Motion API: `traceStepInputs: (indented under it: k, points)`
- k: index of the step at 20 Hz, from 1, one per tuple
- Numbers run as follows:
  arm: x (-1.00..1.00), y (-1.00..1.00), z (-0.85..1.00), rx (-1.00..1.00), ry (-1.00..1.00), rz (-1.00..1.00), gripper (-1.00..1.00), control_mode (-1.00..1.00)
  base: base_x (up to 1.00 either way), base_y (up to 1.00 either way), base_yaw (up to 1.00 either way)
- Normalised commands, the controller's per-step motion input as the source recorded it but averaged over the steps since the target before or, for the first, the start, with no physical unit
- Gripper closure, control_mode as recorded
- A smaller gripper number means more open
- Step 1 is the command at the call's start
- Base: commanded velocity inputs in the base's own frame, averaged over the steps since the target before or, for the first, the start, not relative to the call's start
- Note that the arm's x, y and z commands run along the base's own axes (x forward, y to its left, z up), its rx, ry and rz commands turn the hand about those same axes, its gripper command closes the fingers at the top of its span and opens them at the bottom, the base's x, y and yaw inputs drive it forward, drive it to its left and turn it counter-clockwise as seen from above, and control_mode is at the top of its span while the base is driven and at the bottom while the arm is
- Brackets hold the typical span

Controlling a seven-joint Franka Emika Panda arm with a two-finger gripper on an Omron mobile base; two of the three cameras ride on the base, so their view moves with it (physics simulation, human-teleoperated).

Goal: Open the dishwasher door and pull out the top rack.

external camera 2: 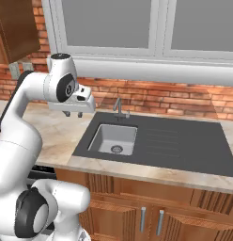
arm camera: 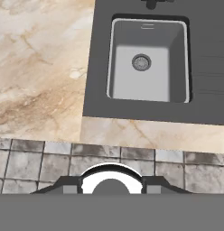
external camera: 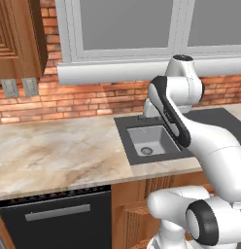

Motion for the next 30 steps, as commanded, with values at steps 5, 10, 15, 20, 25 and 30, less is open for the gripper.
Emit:
traceStepInputs:
  k: [5,10,15,20,25,30]
  points:
    - [0.00,0.00,0.00,0.00,0.01,0.00,-1.00,1.00,0.00,0.00,0.00]
    - [0.00,0.00,0.00,0.00,0.00,0.00,-1.00,1.00,0.00,0.00,0.10]
    - [0.00,0.00,0.00,0.00,0.00,0.00,-1.00,1.00,-0.02,0.00,0.32]
    - [0.00,0.00,0.00,0.00,0.00,0.00,-1.00,1.00,0.00,-0.10,0.40]
    - [0.00,0.00,0.00,0.00,0.00,0.00,-1.00,1.00,0.00,-0.10,0.41]
    - [0.00,0.00,0.00,0.00,0.00,0.00,-1.00,1.00,0.00,-0.10,0.39]
